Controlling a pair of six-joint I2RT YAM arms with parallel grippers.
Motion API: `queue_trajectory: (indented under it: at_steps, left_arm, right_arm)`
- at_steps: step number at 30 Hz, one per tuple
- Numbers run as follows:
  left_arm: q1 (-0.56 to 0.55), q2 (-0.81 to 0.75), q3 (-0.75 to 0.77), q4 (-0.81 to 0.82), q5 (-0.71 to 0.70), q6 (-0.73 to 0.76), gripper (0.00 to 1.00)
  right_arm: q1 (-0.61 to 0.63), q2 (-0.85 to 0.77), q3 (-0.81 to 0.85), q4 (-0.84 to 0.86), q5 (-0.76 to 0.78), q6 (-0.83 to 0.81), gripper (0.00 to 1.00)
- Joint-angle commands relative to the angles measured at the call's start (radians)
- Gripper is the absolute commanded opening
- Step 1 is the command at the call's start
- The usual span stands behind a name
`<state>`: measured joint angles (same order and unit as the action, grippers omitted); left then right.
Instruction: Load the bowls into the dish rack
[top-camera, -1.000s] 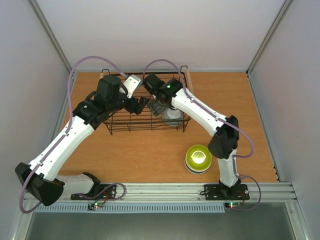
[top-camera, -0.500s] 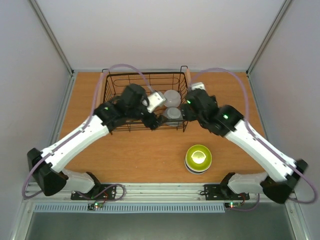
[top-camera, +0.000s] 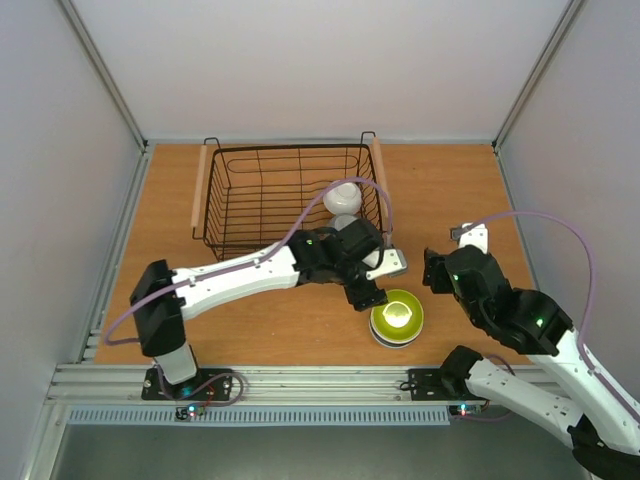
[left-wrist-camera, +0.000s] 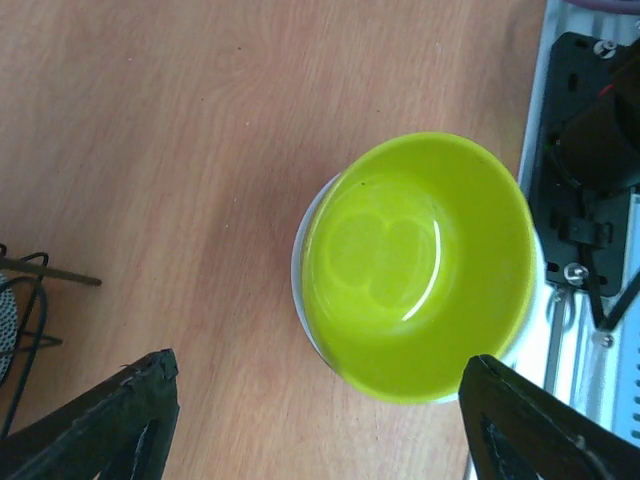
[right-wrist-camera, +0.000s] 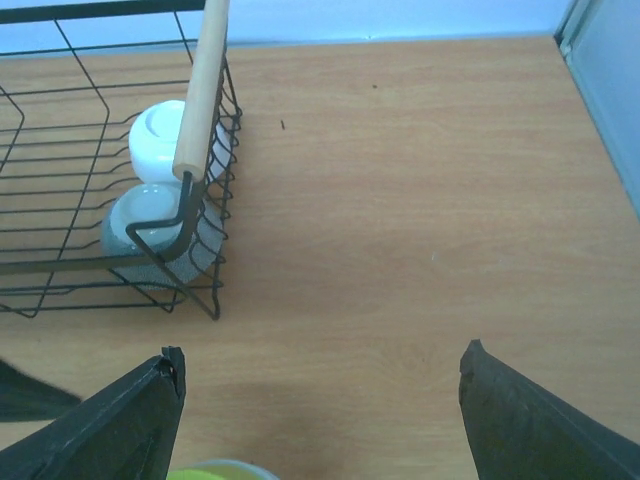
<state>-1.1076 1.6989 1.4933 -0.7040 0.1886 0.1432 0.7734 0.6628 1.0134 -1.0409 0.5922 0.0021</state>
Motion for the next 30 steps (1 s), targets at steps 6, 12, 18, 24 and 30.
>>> queue_trajectory:
  at_steps: [6,12,18,24,30]
  left_arm:
    - [-0.040,0.149,0.095,0.017,-0.095,-0.011,0.74]
    - [-0.045,0.198,0.126,0.004,-0.109,-0.018,0.65]
    - [-0.048,0.209,0.122,0.007,-0.118,-0.009,0.46]
    - [-0.052,0.218,0.121,0.006,-0.111,-0.007,0.44]
    - [-0.055,0.227,0.122,-0.004,-0.096,-0.003,0.32]
  right_arm:
    - [-0.003,-0.065,-0.068,-0.048,-0.066,0.113,0.76]
    - [-0.003,-0.075,-0.071,-0.048,-0.070,0.107,0.77]
    - [-0.003,-0.076,-0.073,-0.047,-0.073,0.107,0.78]
    - [-0.003,-0.078,-0.073,-0.045,-0.075,0.104,0.78]
    - [-0.003,-0.078,-0.073,-0.043,-0.079,0.102,0.78]
